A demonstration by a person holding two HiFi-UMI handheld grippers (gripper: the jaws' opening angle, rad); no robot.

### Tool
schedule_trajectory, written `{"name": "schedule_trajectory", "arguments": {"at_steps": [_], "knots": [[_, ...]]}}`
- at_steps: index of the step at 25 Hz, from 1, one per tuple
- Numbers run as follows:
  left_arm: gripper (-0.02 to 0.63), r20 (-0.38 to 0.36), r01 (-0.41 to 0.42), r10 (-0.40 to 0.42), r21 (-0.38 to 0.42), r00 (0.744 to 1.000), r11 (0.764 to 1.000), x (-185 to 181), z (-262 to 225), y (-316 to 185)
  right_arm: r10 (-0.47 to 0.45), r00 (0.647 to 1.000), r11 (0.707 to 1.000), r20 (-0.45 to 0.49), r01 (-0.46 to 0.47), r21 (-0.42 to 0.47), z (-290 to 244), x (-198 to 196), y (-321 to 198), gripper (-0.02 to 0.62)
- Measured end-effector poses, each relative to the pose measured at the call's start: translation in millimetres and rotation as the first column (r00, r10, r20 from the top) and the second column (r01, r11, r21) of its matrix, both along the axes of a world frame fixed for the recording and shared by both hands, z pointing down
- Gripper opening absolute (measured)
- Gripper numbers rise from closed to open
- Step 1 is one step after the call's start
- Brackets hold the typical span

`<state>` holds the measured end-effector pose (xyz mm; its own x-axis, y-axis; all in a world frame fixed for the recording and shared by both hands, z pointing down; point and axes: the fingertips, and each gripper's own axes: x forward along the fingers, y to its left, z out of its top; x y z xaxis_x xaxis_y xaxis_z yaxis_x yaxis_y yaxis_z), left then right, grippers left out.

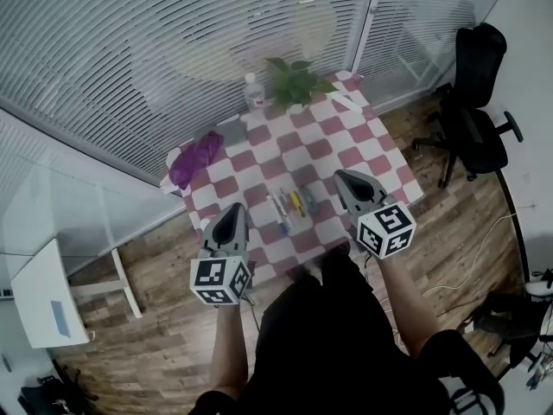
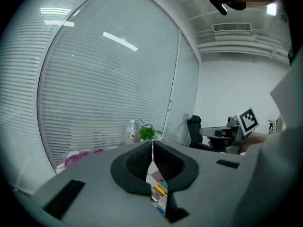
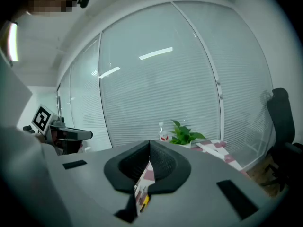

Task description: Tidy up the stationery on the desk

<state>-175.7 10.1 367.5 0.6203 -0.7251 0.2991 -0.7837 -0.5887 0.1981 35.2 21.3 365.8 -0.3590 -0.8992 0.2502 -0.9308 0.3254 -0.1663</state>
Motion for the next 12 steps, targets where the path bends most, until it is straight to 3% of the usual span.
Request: {"name": "schedule_trajectory", "arguments": {"at_steps": [5, 12], "knots": [[0.038, 0.029, 0.023, -0.025, 0.06, 0.999, 0.998, -6, -17, -4, -0.06, 0.998, 0.994, 0.024, 0.057, 0.091, -40, 1, 2, 0.021], [0.04, 0.044, 0.045, -0.049, 0.072, 0.998, 0.996, -17, -18, -4, -0.106, 0.994, 0.99, 0.029, 0.103, 0.091, -37, 2, 9, 0.02]]}}
